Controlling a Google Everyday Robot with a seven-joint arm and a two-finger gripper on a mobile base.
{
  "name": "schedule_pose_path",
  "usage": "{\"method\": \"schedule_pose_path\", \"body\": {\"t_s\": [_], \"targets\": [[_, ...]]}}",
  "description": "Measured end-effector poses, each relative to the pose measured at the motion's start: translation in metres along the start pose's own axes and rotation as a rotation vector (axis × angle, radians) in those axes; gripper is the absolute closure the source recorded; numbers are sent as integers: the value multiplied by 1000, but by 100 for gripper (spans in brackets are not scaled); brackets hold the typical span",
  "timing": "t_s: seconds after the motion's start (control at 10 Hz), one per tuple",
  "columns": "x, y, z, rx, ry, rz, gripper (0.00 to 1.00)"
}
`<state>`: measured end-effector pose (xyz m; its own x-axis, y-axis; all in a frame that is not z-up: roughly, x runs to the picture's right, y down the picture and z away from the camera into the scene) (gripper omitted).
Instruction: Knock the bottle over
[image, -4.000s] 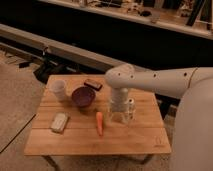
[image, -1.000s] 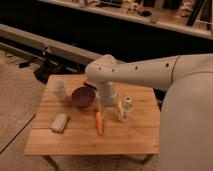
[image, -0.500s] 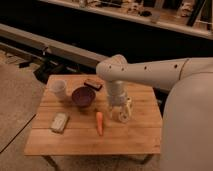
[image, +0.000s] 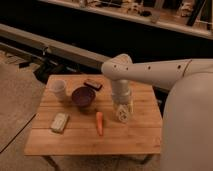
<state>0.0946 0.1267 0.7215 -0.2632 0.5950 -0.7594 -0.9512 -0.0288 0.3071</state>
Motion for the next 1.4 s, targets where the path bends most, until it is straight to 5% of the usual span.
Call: {"method": "schedule_pose_path", "body": {"t_s": [0.4,0.9,1.1,1.4], "targets": [[-7,1,1,9,-9,-14,100],[-23,-17,-5,106,-30,-26,100],[-43,-19,-20,146,-79,-39,100],[-81,-5,-53,191,-216,-104,100]]}}
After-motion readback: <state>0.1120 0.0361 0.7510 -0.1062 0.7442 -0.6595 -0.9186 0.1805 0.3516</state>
